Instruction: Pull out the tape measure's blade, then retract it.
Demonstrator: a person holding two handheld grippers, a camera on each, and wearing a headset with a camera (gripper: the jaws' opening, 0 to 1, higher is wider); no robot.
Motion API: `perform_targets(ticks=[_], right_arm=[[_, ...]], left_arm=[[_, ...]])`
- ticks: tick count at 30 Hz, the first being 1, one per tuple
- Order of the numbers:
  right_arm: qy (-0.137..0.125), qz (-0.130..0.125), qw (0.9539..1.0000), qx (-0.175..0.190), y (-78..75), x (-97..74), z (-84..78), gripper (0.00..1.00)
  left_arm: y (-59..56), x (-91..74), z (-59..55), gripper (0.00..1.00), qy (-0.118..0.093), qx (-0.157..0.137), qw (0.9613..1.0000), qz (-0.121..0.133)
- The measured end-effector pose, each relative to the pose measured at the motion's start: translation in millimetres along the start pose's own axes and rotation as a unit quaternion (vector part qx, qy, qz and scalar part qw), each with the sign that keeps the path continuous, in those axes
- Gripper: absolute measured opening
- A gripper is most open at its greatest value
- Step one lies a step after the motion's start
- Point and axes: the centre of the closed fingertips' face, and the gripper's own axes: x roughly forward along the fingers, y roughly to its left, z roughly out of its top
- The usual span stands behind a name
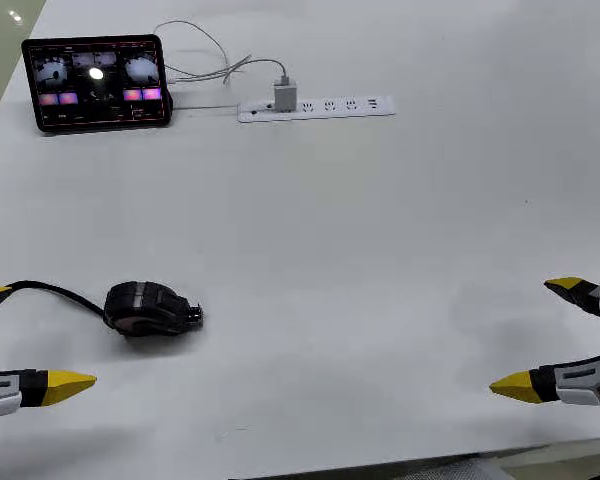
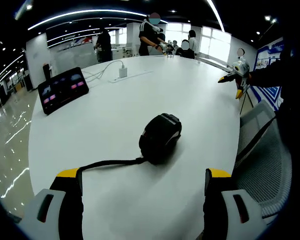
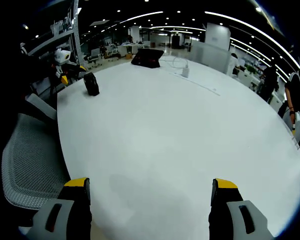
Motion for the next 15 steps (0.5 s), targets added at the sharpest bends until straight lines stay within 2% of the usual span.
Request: perform_targets(ticks=[3, 5, 7, 8, 11, 12, 15], right_arm=[[0.002, -0.011, 0.9999, -0.012, -4.1, 0.8, 2.6, 0.99], [-0.003, -0.007, 0.9998, -0.017, -2.0, 2.5, 6.8, 0.99], [-0.004, -0.006, 0.9997, -0.024, -0.7, 4.8, 10.7, 0.99], [-0.005, -0.004, 0.9997, -0.024, 0.0, 6.0, 12.3, 0.99], [-0.009, 0.006, 0.9997, -0.024, 4.6, 10.5, 19.8, 0.99], [-0.009, 0.008, 0.9995, -0.028, 6.0, 12.5, 22.8, 0.99], [-0.015, 0.015, 0.9993, -0.032, 8.9, 16.4, 31.7, 0.99]], left_arm=[[-1.0, 0.2, 0.6, 0.99, 0.001, -0.002, 1.0000, -0.006], [0.7, 0.7, 8.2, 0.99, -0.019, 0.023, 0.9995, -0.007], [2.1, 1.1, 5.2, 0.99, -0.004, 0.012, 0.9999, -0.007], [2.7, 1.7, 4.7, 0.99, -0.001, 0.015, 0.9999, -0.007], [3.1, 3.3, 6.6, 0.99, 0.002, 0.029, 0.9995, -0.010], [6.9, 3.6, 8.0, 0.99, 0.003, 0.039, 0.9992, -0.003], [8.9, 5.4, 11.9, 0.99, 0.004, 0.039, 0.9992, -0.008]])
